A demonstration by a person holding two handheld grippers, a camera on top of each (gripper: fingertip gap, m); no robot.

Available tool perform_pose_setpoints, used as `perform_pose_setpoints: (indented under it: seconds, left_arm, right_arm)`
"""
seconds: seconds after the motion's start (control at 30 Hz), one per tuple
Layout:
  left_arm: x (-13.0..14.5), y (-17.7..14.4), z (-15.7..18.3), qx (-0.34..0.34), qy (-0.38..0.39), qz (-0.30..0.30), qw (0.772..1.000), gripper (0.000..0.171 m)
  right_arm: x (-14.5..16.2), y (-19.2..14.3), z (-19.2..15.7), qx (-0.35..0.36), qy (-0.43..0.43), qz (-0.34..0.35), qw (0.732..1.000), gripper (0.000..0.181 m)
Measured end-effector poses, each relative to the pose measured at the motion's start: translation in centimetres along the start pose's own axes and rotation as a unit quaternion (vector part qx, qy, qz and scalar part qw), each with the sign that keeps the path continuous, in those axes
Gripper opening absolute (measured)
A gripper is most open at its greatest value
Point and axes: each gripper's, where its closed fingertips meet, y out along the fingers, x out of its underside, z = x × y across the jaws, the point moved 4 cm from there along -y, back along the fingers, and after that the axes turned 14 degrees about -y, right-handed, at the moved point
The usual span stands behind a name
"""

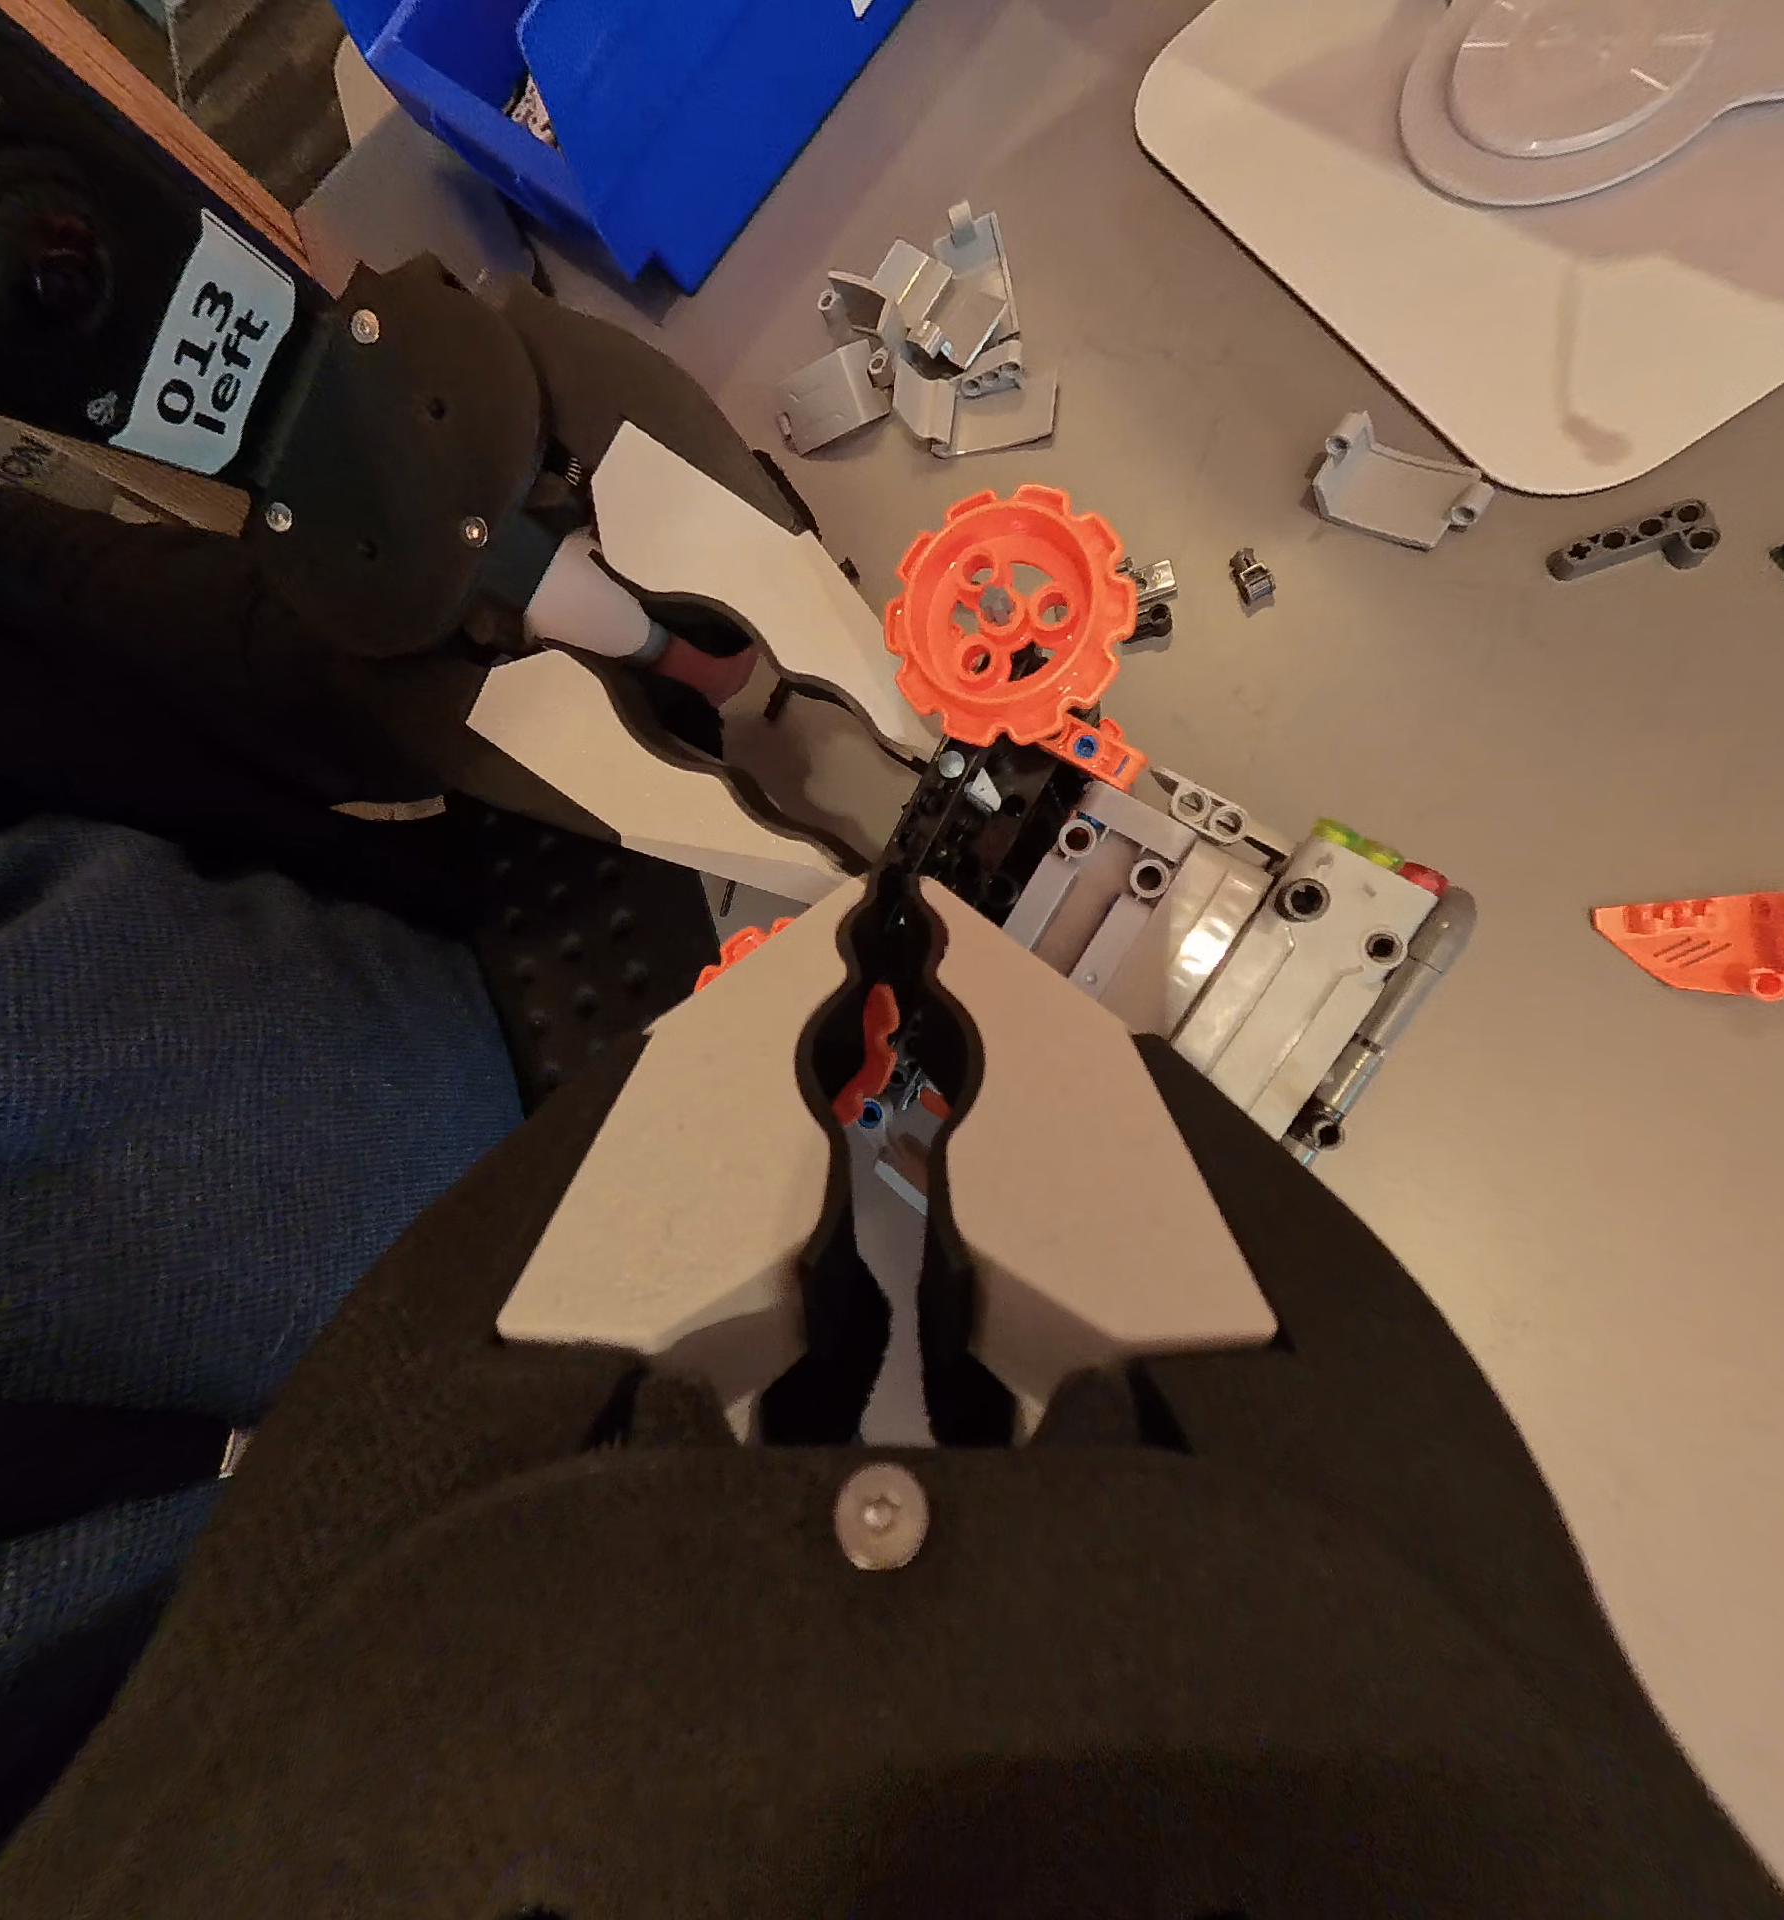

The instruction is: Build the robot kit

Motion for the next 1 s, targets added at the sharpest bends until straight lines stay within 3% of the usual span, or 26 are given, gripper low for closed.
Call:
perform_pose_setpoints:
  seconds: [1.0]
  left_arm:
    - [-0.24,-0.07,-0.07,-0.019,0.014,-0.031,0.999,0.02]
  right_arm:
    - [-0.16,0.54,-0.11,0.063,-0.065,-0.031,0.995,0.0]
